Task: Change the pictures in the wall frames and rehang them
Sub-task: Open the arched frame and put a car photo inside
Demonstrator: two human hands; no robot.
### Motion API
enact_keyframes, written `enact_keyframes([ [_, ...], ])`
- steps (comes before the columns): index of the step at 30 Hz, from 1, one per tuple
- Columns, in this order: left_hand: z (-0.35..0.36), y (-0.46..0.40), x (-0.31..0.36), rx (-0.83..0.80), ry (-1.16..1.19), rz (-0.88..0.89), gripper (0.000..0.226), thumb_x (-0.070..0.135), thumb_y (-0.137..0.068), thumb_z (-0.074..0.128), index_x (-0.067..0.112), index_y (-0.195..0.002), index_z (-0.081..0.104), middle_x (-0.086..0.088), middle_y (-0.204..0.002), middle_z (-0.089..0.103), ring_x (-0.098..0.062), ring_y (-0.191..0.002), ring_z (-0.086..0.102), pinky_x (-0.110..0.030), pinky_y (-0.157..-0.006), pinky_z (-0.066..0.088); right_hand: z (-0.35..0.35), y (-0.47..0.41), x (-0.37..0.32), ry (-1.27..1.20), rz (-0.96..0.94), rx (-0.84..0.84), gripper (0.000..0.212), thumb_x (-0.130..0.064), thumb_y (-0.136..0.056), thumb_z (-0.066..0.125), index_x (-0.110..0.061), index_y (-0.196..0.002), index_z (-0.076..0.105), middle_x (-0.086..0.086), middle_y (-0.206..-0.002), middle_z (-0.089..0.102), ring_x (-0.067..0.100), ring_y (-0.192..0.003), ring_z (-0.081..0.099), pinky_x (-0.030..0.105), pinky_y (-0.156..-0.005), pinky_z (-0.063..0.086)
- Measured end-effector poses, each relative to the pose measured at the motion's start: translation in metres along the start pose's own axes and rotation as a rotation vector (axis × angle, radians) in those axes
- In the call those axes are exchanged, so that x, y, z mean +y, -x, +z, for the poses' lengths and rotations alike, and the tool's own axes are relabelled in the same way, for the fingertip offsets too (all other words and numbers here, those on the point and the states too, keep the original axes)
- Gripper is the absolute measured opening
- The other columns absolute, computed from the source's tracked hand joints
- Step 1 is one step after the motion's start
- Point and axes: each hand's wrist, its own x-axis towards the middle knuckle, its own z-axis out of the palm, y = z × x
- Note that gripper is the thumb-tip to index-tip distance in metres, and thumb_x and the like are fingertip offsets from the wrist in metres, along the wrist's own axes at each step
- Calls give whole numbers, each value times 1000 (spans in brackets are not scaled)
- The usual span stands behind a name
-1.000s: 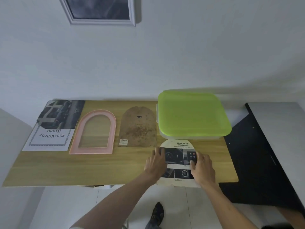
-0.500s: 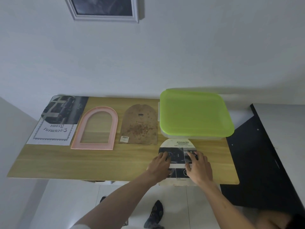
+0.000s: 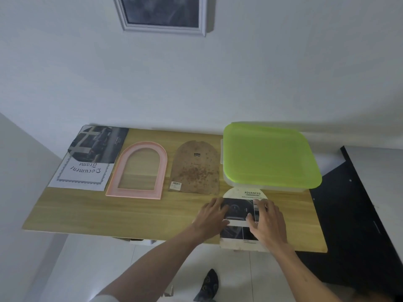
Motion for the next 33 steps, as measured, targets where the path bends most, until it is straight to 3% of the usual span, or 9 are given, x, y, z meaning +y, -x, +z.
enact_keyframes([
  [7,-46,24,-90,113,31,-152,46,35,-96,54,9,-133,48,-11,-143,43,-31,-131,41,-43,-96,46,6,-42,-95,-74,-138,-3,45,-38,-81,70,-10,-116,65,10,-114,63,28,-97,64,40,-78,55],
  [10,-72,42,-142,194,62,-217,43,31,-94,57,8,-131,53,-12,-137,50,-33,-124,47,-47,-90,50,7,-64,-155,-117,-148,-31,47,-42,-86,65,-17,-126,61,8,-119,61,27,-104,62,39,-82,54],
  [14,-104,62,-220,231,42,-368,41,35,-98,49,13,-132,52,-8,-138,48,-27,-123,47,-41,-86,49,11,-91,-237,-132,-185,-85,52,-49,-89,60,-25,-134,54,4,-127,59,24,-111,59,39,-91,49],
  [18,-128,83,-295,274,85,-520,41,37,-98,50,14,-132,51,-7,-136,48,-27,-122,49,-40,-84,50,21,-120,-313,-102,-295,-141,54,-52,-90,55,-25,-136,51,1,-132,56,20,-111,58,33,-87,50],
  [23,-145,113,-377,239,67,-660,40,36,-95,55,11,-127,51,-11,-135,47,-30,-123,46,-39,-90,49,42,-145,-401,-72,-376,-224,54,-50,-93,52,-23,-140,47,2,-143,46,21,-128,48,35,-102,45],
  [27,-155,131,-428,179,18,-638,47,35,-94,57,15,-135,46,-8,-142,44,-29,-125,44,-39,-98,46,58,-162,-457,-46,-413,-283,58,-47,-96,51,-20,-146,41,3,-153,38,23,-137,41,38,-112,37],
  [30,-160,135,-459,146,-10,-601,49,32,-94,56,15,-138,45,-9,-145,42,-28,-134,37,-37,-110,34,69,-176,-490,-23,-459,-319,59,-44,-97,51,-18,-149,38,4,-158,32,23,-143,35,39,-116,32],
  [33,-160,131,-487,88,-27,-556,59,39,-95,55,14,-145,37,-9,-159,24,-27,-147,21,-40,-120,16,80,-191,-515,-8,-480,-366,63,-43,-99,51,-15,-152,33,7,-161,27,24,-147,27,38,-119,27],
])
